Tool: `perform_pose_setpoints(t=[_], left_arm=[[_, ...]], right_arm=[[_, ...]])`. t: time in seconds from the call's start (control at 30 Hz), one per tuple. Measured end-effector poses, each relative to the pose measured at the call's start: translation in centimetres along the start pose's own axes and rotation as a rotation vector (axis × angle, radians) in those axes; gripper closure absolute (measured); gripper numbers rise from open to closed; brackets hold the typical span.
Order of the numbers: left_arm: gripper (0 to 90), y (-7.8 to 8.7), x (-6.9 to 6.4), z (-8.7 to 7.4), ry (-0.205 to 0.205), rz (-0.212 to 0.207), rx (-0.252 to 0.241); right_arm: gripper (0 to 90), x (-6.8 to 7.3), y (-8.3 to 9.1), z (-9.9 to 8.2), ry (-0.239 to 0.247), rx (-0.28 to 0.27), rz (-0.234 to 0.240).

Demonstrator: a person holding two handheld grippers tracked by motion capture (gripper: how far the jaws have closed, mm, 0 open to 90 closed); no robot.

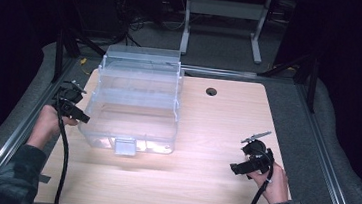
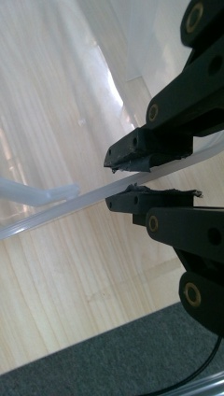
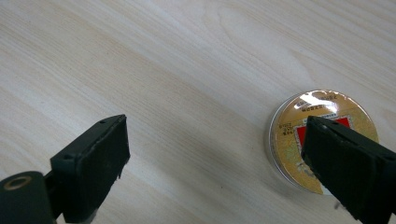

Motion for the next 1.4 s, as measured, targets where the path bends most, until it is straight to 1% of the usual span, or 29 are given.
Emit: perform_pose_setpoints(t=[0.1, 0.13, 0.17, 0.2, 0.23, 0.27, 0.4, 0.43, 0.47, 0.5, 0.57, 0.6, 0.67, 0.7, 0.8, 0.9, 0.93, 0.97, 1.07, 1.17, 1.27, 1.3, 1.37, 1.4], left_arm=[[76.9, -0.2, -0.9, 0.5, -0.011, -0.006, -0.003], [76.8, -0.3, -1.3, 0.7, -0.012, -0.010, -0.005], [76.7, -0.4, -1.6, 0.8, -0.016, -0.010, -0.005], [76.7, -0.5, -2.0, 1.0, -0.017, -0.010, -0.005], [76.6, -0.5, -2.2, 1.1, -0.021, -0.011, -0.004], [76.4, -0.6, -2.5, 1.3, -0.026, -0.011, -0.001], [75.8, -0.9, -4.0, 2.0, -0.050, -0.016, 0.018], [75.7, -0.9, -4.3, 2.1, -0.050, -0.014, 0.022], [75.6, -1.0, -4.8, 2.2, -0.050, -0.017, 0.023], [75.5, -1.0, -5.1, 2.3, -0.049, -0.018, 0.022], [75.3, -1.1, -5.8, 2.5, -0.063, -0.012, 0.039], [75.0, -1.2, -6.1, 2.6, -0.069, -0.012, 0.044], [74.7, -1.3, -6.7, 2.9, -0.082, -0.013, 0.053], [74.5, -1.3, -7.0, 3.0, -0.086, -0.014, 0.053], [74.4, -1.5, -7.7, 3.4, -0.093, -0.023, 0.049], [74.2, -1.7, -8.3, 3.8, -0.109, -0.025, 0.058], [74.1, -1.7, -8.5, 3.9, -0.107, -0.026, 0.059], [74.1, -1.8, -8.7, 4.1, -0.115, -0.027, 0.061], [73.7, -2.0, -9.6, 4.4, -0.114, -0.035, 0.063], [73.4, -2.1, -10.3, 4.8, -0.132, -0.033, 0.076], [73.2, -2.3, -11.0, 5.2, -0.144, -0.044, 0.071], [73.1, -2.3, -11.2, 5.3, -0.141, -0.049, 0.067], [73.0, -2.5, -11.6, 5.5, -0.146, -0.049, 0.060], [73.0, -2.5, -11.7, 5.5, -0.151, -0.047, 0.063]], right_arm=[[6.9, -0.1, 0.0, -0.1, -0.005, 0.000, 0.008], [6.9, -0.2, 0.1, -0.2, -0.007, 0.014, 0.011], [6.9, -0.2, 0.1, -0.3, -0.006, 0.016, 0.009], [6.9, -0.2, 0.0, -0.2, -0.006, 0.000, 0.009], [6.9, -0.2, 0.0, -0.2, -0.005, 0.000, 0.011], [6.9, -0.3, 0.0, -0.3, -0.001, 0.006, -0.002], [6.8, -0.6, 0.0, -0.4, 0.001, 0.015, -0.004], [6.8, -0.8, 0.1, -0.4, 0.003, 0.020, -0.011], [6.8, -0.8, 0.1, -0.3, -0.001, 0.015, -0.004], [6.8, -0.8, 0.3, -0.2, -0.003, 0.008, -0.006], [6.8, -0.7, 0.5, -0.2, 0.000, 0.000, -0.001], [6.8, -0.7, 0.5, -0.2, -0.001, -0.001, -0.004], [6.7, -0.8, 0.2, -0.3, -0.009, 0.004, 0.006], [6.7, -0.9, 0.1, -0.4, -0.007, 0.011, -0.003], [6.7, -0.9, 0.1, -0.5, -0.006, 0.007, 0.002], [6.7, -1.0, 0.3, -0.5, -0.015, 0.001, 0.000], [6.7, -1.1, 0.4, -0.5, -0.016, 0.004, -0.008], [6.7, -1.1, 0.4, -0.5, -0.020, 0.001, -0.003], [6.7, -1.3, 0.4, -0.5, -0.025, 0.004, -0.002], [6.7, -1.5, 0.3, -0.4, -0.028, 0.009, -0.007], [6.5, -1.6, 0.2, -0.4, -0.032, 0.012, -0.002], [6.5, -1.8, 0.2, -0.4, -0.033, 0.015, -0.003], [6.5, -2.0, 0.1, -0.6, -0.038, 0.022, -0.008], [6.5, -2.1, 0.0, -0.6, -0.040, 0.027, -0.002]])
Point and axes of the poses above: each handheld gripper's, and its own axes: y roughly backward along the jaws, z roughly out of its top, x roughly to its left, the point moved 9 cm from there along -y, roughly forward along the jaws, and after that the axes turned 5 degrees about -y, right-handed, at the moved point
